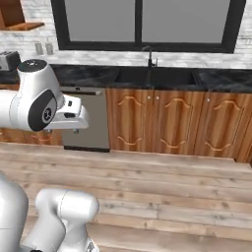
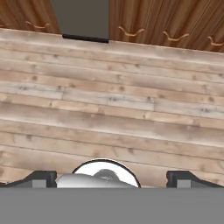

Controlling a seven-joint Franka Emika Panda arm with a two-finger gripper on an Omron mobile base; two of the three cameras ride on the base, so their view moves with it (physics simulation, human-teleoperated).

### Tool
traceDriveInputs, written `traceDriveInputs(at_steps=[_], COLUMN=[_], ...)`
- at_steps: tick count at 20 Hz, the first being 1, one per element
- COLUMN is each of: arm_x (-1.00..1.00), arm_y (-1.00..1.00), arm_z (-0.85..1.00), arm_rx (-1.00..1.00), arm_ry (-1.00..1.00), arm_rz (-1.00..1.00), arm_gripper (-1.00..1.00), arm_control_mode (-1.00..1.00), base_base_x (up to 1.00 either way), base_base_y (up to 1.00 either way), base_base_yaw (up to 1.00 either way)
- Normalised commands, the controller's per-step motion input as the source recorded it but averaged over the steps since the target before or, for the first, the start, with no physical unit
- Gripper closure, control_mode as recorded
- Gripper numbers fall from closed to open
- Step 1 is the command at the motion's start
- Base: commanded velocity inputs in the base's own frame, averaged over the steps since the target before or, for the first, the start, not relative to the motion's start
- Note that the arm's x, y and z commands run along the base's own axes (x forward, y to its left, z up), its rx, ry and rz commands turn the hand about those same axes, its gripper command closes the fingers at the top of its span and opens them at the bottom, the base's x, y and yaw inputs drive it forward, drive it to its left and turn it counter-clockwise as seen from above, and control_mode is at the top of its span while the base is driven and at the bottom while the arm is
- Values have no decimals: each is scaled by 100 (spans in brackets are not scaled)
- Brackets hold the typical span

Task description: There is a tray on the dining counter. Grab the cup, mug, and pitcher and place them on the tray. The pitcher may be placed next to the tray if it cannot fit the tray.

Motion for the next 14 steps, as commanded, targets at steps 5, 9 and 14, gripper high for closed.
traceDriveInputs(at_steps=[5,9,14], arm_x=[0,0,0], arm_y=[0,0,0], arm_z=[0,0,0], arm_rx=[0,0,0], arm_ry=[0,0,0], arm_rz=[0,0,0], arm_gripper=[-100,-100,-100], arm_control_mode=[100,100,100], base_base_x=[100,98,59], base_base_y=[0,0,8], base_base_yaw=[-34,-56,-68])
